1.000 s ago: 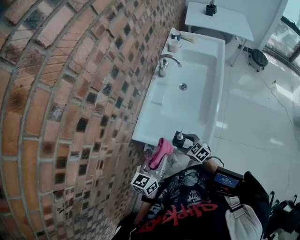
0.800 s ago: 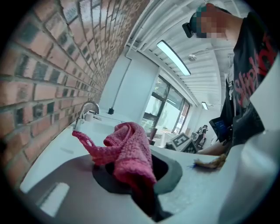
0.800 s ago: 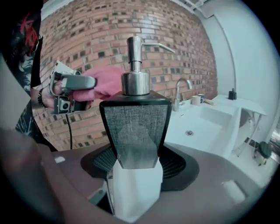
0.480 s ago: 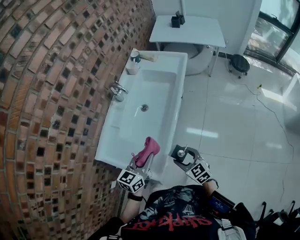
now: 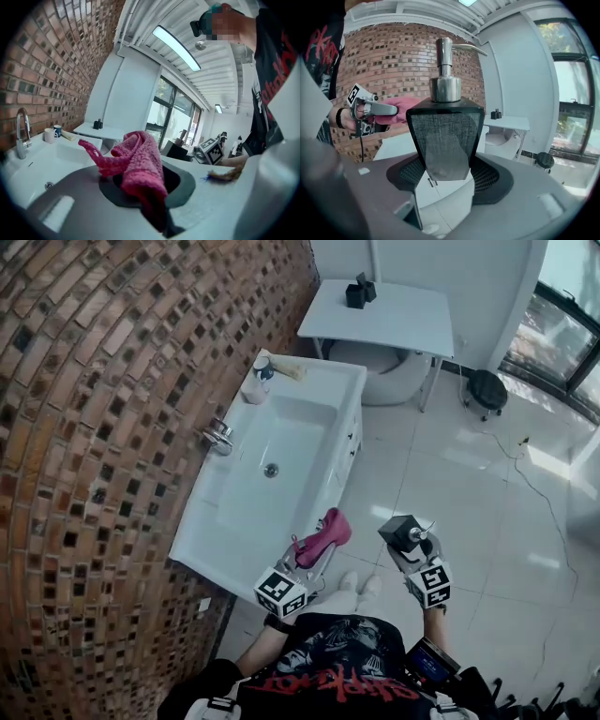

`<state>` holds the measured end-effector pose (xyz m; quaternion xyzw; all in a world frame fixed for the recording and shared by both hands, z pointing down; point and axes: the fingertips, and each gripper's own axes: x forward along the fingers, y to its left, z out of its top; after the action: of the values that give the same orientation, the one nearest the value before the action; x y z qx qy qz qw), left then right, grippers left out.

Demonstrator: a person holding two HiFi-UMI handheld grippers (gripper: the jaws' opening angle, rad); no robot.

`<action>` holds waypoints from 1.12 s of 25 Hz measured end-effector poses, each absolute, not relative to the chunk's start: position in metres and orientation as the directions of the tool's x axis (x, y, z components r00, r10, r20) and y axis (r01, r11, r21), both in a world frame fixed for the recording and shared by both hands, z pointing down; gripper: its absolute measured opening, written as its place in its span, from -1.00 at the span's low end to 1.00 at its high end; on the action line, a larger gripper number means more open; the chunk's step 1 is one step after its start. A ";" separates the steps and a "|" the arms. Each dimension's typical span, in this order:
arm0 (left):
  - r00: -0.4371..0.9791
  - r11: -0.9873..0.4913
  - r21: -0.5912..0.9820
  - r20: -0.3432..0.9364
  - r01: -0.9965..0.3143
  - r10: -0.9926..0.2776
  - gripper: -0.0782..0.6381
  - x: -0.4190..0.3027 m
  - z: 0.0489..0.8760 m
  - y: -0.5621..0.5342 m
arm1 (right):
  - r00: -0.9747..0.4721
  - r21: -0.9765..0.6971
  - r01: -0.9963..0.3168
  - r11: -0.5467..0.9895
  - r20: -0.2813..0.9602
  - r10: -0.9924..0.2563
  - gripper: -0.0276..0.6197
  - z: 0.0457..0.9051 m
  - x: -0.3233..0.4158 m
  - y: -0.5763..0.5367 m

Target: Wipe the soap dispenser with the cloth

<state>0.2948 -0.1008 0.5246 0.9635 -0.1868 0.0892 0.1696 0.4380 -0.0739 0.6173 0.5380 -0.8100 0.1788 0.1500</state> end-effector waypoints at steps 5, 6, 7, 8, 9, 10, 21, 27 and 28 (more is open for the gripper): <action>0.860 -0.842 0.221 0.276 -0.491 -0.429 -0.64 0.281 0.548 -0.177 | -0.397 -0.100 -0.911 0.399 0.469 -0.789 0.00 0.631 0.459 -0.144; 0.852 -0.842 0.198 0.281 -0.502 -0.443 -0.64 0.278 0.554 -0.193 | -0.402 -0.089 -0.907 0.412 0.479 -0.781 0.00 0.632 0.460 -0.164; 0.847 -0.839 0.187 0.276 -0.511 -0.454 -0.64 0.276 0.559 -0.209 | -0.407 -0.081 -0.902 0.424 0.485 -0.774 0.00 0.633 0.461 -0.185; 0.843 -0.833 0.187 0.265 -0.520 -0.467 -0.64 0.275 0.563 -0.227 | -0.415 -0.078 -0.897 0.435 0.487 -0.769 0.00 0.634 0.462 -0.209; 0.840 -0.827 0.189 0.252 -0.530 -0.480 -0.64 0.274 0.566 -0.246 | -0.426 -0.083 -0.892 0.445 0.484 -0.764 0.00 0.635 0.462 -0.235; 0.836 -0.821 0.187 0.239 -0.540 -0.495 -0.64 0.273 0.565 -0.266 | -0.443 -0.093 -0.884 0.458 0.479 -0.757 0.01 0.634 0.462 -0.260; 0.619 -0.613 0.096 0.200 -0.784 -0.759 -0.64 0.229 0.556 -0.397 | -0.573 -0.123 -0.775 0.620 0.552 -0.606 0.00 0.685 0.446 -0.511; 0.330 -0.312 0.110 0.239 -0.944 -0.913 -0.64 0.209 0.548 -0.480 | -0.602 -0.059 -0.657 0.751 0.641 -0.476 0.00 0.774 0.433 -0.658; 0.300 -0.275 0.136 0.229 -0.952 -0.926 -0.64 0.214 0.540 -0.491 | -0.602 -0.057 -0.640 0.766 0.656 -0.455 0.00 0.786 0.431 -0.676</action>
<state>0.2137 -0.4908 0.5405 0.7968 -0.5891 0.0521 0.1237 0.4305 -0.6759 0.7858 0.3099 -0.8833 0.1445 0.3208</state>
